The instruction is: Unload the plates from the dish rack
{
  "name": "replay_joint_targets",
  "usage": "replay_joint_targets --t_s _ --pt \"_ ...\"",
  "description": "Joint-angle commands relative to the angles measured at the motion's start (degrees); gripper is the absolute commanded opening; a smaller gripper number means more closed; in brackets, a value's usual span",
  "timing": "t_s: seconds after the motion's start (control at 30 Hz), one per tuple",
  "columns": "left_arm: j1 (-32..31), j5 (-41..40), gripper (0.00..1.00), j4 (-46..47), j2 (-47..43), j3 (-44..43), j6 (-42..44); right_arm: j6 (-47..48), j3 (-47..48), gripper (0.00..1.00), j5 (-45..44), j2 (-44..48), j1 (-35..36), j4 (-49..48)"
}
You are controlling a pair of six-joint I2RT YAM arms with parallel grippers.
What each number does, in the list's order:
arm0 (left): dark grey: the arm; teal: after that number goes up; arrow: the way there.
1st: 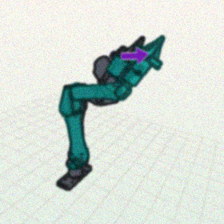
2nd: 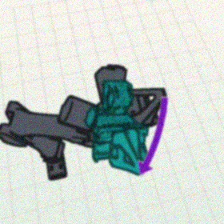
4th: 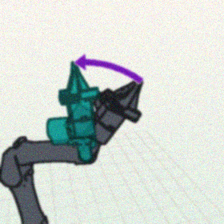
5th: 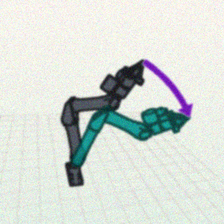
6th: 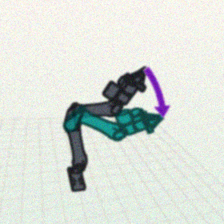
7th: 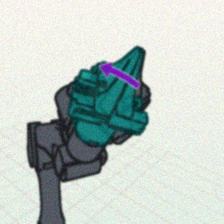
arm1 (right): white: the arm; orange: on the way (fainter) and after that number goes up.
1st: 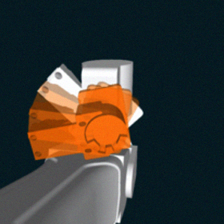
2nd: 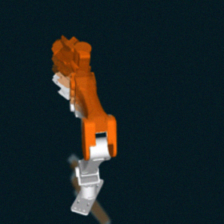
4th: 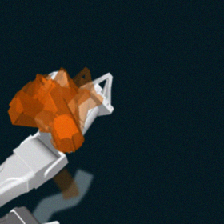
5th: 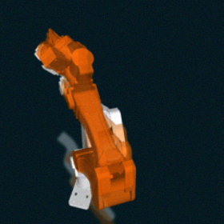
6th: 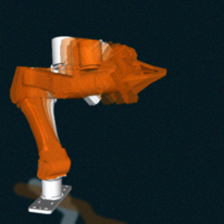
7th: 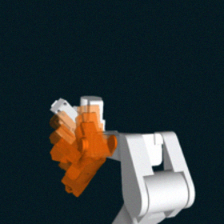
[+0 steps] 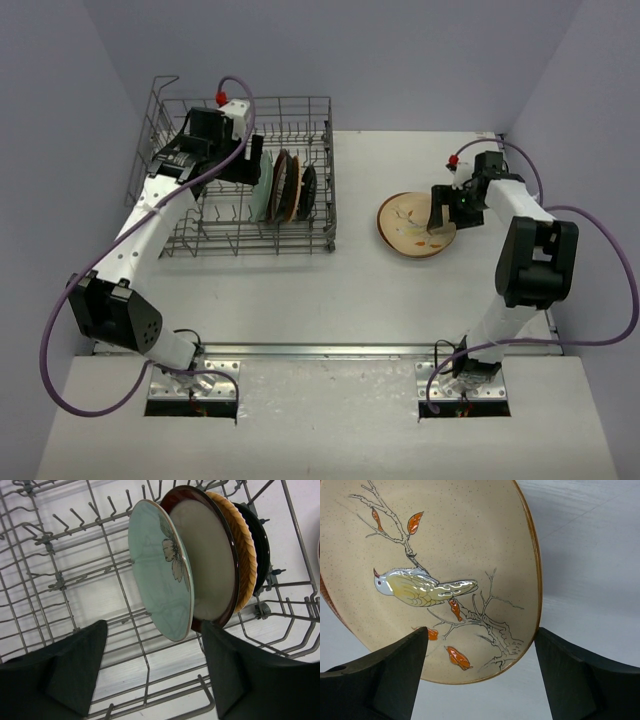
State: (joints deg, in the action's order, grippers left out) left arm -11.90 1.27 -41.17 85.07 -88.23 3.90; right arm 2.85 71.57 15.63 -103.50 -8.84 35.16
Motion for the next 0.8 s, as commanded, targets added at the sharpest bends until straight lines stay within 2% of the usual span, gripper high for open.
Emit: replay_joint_targets --t_s 0.0,0.17,0.5,0.6,0.77 --pt "0.74 2.62 0.66 5.89 1.95 2.02 -0.33 -0.1 3.31 0.89 -0.51 5.88 0.32 2.24" --pt "0.74 5.33 0.62 7.78 2.95 3.72 -0.25 -1.06 6.09 0.99 0.14 7.62 0.32 4.96" --pt "-0.42 5.52 0.58 9.97 1.85 5.54 -0.7 -2.5 8.06 0.99 2.72 10.71 0.32 7.03" --pt "-2.91 2.86 0.56 9.98 2.21 5.61 0.62 -2.54 8.16 0.99 2.24 11.14 0.31 7.02" --pt "-7.08 -7.73 0.53 10.4 4.28 5.05 1.89 -6.07 9.25 0.99 -0.78 12.2 0.32 7.05"
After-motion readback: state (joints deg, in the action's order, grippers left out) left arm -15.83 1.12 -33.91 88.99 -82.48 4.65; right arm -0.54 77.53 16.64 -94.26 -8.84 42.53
